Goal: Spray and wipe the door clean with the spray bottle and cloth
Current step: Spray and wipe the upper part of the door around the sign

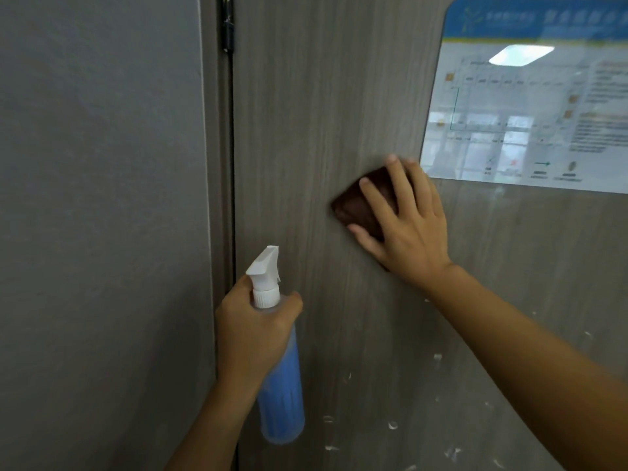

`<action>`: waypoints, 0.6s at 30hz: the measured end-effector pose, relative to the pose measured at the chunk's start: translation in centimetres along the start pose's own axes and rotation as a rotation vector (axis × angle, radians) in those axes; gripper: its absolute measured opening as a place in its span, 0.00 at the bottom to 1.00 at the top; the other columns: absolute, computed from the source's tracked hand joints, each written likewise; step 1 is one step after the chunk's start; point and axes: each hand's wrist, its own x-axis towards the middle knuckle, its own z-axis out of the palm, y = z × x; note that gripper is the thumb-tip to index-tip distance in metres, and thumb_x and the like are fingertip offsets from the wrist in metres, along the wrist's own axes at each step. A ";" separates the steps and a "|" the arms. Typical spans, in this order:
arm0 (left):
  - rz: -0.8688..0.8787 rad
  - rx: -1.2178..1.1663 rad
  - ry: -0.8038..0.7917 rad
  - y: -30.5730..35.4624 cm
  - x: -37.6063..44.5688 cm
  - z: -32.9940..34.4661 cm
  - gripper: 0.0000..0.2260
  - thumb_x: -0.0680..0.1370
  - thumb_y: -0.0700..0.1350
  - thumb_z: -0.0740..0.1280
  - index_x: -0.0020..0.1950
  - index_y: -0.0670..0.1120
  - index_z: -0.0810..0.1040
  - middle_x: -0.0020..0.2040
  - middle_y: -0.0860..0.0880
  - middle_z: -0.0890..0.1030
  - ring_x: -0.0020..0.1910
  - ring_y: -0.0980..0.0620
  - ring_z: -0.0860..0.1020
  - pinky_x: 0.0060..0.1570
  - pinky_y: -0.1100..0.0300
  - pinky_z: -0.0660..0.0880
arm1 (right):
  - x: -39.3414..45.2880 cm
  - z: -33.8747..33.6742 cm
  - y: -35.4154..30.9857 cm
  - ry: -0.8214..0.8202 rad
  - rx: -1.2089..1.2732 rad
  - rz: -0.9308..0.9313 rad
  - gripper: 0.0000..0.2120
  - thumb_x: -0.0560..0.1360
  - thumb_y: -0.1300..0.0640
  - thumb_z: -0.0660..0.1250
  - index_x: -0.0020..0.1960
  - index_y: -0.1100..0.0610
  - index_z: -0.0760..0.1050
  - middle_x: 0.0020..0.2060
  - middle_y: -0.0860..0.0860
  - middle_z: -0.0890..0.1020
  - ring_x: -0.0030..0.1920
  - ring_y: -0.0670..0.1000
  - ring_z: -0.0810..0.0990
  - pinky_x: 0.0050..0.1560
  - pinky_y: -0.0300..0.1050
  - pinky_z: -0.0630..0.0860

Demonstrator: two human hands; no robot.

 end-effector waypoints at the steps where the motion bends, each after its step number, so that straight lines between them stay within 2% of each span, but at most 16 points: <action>1: 0.013 0.002 -0.004 -0.1 0.0 -0.1 0.14 0.70 0.40 0.76 0.34 0.52 0.73 0.30 0.49 0.78 0.27 0.57 0.77 0.30 0.67 0.75 | 0.9 0.2 0.0 0.022 -0.004 0.016 0.28 0.80 0.40 0.67 0.71 0.60 0.76 0.75 0.64 0.70 0.74 0.67 0.67 0.72 0.64 0.68; 4: 0.023 0.008 -0.007 -0.3 0.1 -0.6 0.14 0.72 0.36 0.78 0.37 0.48 0.75 0.32 0.48 0.80 0.29 0.54 0.80 0.32 0.67 0.77 | 2.8 0.6 0.0 0.072 -0.017 0.036 0.28 0.81 0.41 0.67 0.69 0.62 0.77 0.72 0.61 0.75 0.69 0.66 0.72 0.64 0.62 0.73; 7: 0.003 0.001 -0.008 -0.5 0.1 -0.9 0.13 0.72 0.35 0.78 0.39 0.47 0.76 0.32 0.49 0.81 0.30 0.53 0.81 0.32 0.67 0.77 | 3.3 0.5 -0.2 0.129 -0.021 -0.039 0.24 0.80 0.44 0.69 0.69 0.58 0.78 0.66 0.61 0.78 0.60 0.68 0.77 0.54 0.62 0.76; 10: 0.013 0.012 -0.009 -0.5 0.0 -0.9 0.12 0.72 0.36 0.78 0.39 0.47 0.76 0.33 0.48 0.81 0.31 0.52 0.81 0.33 0.67 0.77 | 3.1 0.4 0.1 0.179 -0.020 -0.112 0.17 0.80 0.48 0.72 0.63 0.58 0.83 0.63 0.64 0.80 0.56 0.69 0.80 0.51 0.62 0.78; 11: 0.015 0.009 -0.016 -0.5 -0.1 -0.9 0.12 0.72 0.35 0.78 0.39 0.47 0.76 0.34 0.48 0.81 0.31 0.52 0.81 0.33 0.67 0.77 | 2.8 0.4 -0.1 0.168 -0.029 -0.093 0.17 0.80 0.48 0.72 0.63 0.59 0.83 0.65 0.65 0.80 0.58 0.70 0.80 0.53 0.62 0.78; 13: 0.014 -0.010 -0.024 -0.4 0.0 -0.9 0.12 0.72 0.36 0.78 0.39 0.46 0.76 0.33 0.47 0.81 0.30 0.52 0.81 0.33 0.66 0.78 | 1.6 0.5 -0.8 0.113 -0.042 -0.038 0.21 0.82 0.47 0.69 0.69 0.59 0.79 0.71 0.64 0.75 0.66 0.71 0.76 0.61 0.64 0.76; 15: 0.016 -0.028 -0.024 -0.4 0.0 -0.9 0.11 0.70 0.42 0.78 0.38 0.46 0.76 0.32 0.47 0.80 0.29 0.51 0.80 0.32 0.65 0.78 | 0.2 0.7 -1.9 0.010 -0.022 -0.002 0.27 0.83 0.46 0.64 0.77 0.57 0.70 0.77 0.64 0.67 0.75 0.72 0.66 0.69 0.66 0.68; 18: -0.017 -0.049 -0.007 -0.4 0.0 -1.2 0.11 0.66 0.52 0.74 0.38 0.47 0.76 0.32 0.47 0.80 0.30 0.51 0.80 0.32 0.64 0.78 | -1.8 1.0 -3.7 -0.104 0.014 -0.065 0.31 0.82 0.44 0.62 0.82 0.52 0.62 0.80 0.64 0.60 0.78 0.72 0.57 0.72 0.68 0.62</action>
